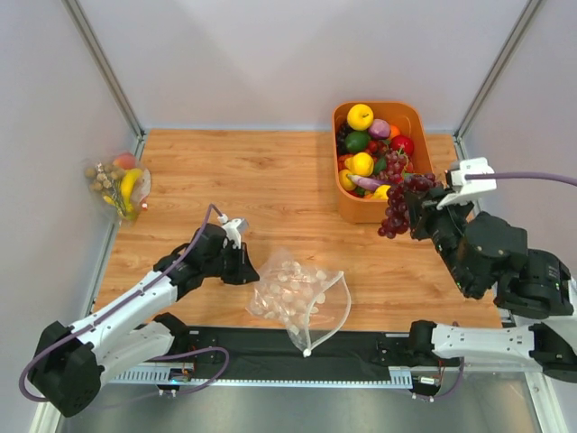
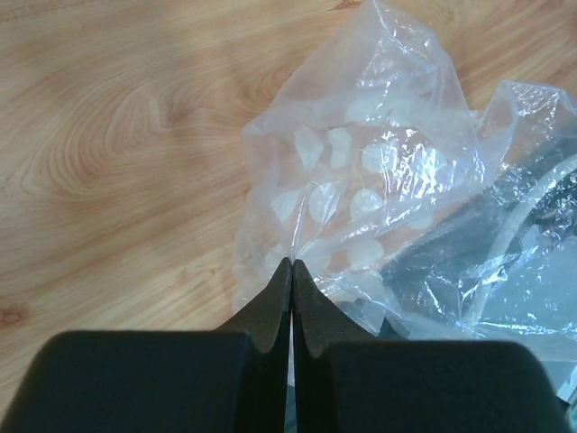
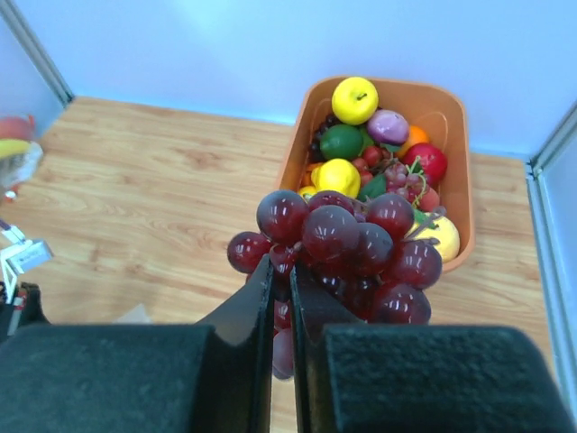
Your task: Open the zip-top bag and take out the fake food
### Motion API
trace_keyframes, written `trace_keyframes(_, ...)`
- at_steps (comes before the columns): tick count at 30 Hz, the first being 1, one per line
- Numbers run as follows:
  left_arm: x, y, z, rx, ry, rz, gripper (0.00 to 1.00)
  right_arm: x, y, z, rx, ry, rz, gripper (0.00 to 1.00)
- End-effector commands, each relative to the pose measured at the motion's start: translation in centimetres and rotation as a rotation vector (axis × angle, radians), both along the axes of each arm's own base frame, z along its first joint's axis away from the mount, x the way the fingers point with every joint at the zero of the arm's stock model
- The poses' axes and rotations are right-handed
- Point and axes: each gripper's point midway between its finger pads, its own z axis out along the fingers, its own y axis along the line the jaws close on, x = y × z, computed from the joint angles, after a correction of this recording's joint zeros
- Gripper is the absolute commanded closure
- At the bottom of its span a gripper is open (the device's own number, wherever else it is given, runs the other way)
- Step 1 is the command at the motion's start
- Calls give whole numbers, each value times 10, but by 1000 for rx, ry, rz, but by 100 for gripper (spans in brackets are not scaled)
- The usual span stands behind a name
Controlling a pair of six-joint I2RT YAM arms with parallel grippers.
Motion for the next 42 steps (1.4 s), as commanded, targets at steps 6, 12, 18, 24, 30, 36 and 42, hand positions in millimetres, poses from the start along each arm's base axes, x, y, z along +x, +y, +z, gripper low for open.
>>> trace_keyframes(6,2,5,27,18,-62,-27,100,82,27,-6,-105,110,4,100)
trace_keyframes(12,5,7,42,32,-91,-51,100,154,10,-9,-61,157,-61,100)
trace_keyframes(18,17,12,52,85,-112,-64,100,215,-18,-2,-11,160,-115,100)
trace_keyframes(24,39,16,58,90,-120,-46,100,271,-36,-31,-17,237,-139,100)
trace_keyframes(30,67,24,71,103,-125,-33,100,326,-49,-85,-42,328,-193,100)
trace_keyframes(36,80,31,68,51,-92,-19,100,358,-54,-123,-48,392,-219,100)
trace_keyframes(42,90,41,68,24,-84,27,100,376,-70,-176,-72,489,-323,100)
